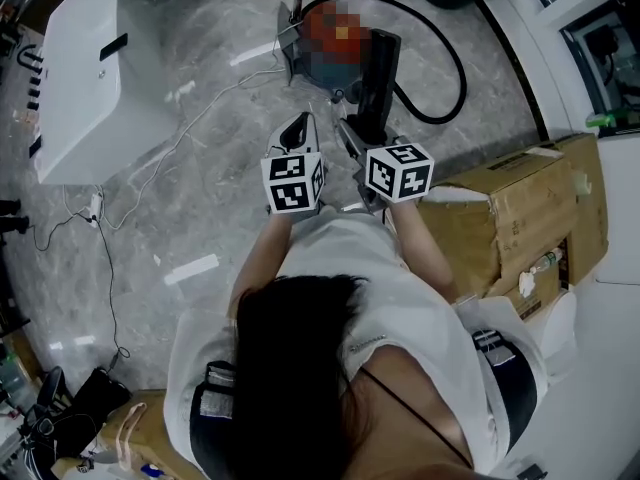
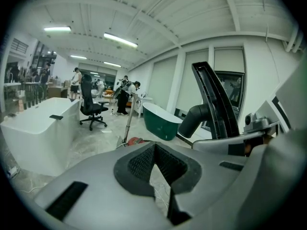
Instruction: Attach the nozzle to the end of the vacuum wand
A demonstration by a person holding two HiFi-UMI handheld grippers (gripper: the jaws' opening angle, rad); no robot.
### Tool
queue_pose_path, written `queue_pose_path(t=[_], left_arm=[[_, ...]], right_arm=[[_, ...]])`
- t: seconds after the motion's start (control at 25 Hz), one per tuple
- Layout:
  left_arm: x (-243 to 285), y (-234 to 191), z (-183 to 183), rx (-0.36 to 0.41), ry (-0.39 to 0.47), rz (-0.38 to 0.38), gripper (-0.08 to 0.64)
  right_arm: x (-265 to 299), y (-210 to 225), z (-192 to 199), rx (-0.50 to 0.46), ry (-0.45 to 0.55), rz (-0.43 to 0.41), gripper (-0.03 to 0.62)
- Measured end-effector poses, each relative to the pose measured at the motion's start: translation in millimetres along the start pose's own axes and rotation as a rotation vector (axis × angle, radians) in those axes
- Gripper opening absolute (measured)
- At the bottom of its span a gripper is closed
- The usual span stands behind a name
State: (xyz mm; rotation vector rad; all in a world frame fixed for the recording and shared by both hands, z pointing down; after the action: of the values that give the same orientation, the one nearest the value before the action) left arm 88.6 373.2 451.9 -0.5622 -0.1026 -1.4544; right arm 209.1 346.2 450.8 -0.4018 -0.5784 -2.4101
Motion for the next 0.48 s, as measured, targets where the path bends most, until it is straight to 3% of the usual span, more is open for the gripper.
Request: queue_pose_path(t=[0.48], left_arm=[[43.1,-13.2,-13.4,0.007,-0.032,0.062,0.003]], right_arm=[[35.7,19.3,-16.2,0.012,-0.026,0.013,0.077]])
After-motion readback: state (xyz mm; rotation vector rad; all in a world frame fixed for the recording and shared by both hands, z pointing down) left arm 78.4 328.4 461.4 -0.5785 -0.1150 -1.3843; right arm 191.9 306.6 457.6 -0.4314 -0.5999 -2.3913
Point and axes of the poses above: the fingertips, and each gripper's own axes: x forward along the fingers, y to its right, z out of its underside, the point moved 5 cm from there along -x, backward along the fingers, and after that the axes turned 5 degrees about -x, right-handed, at the moved point
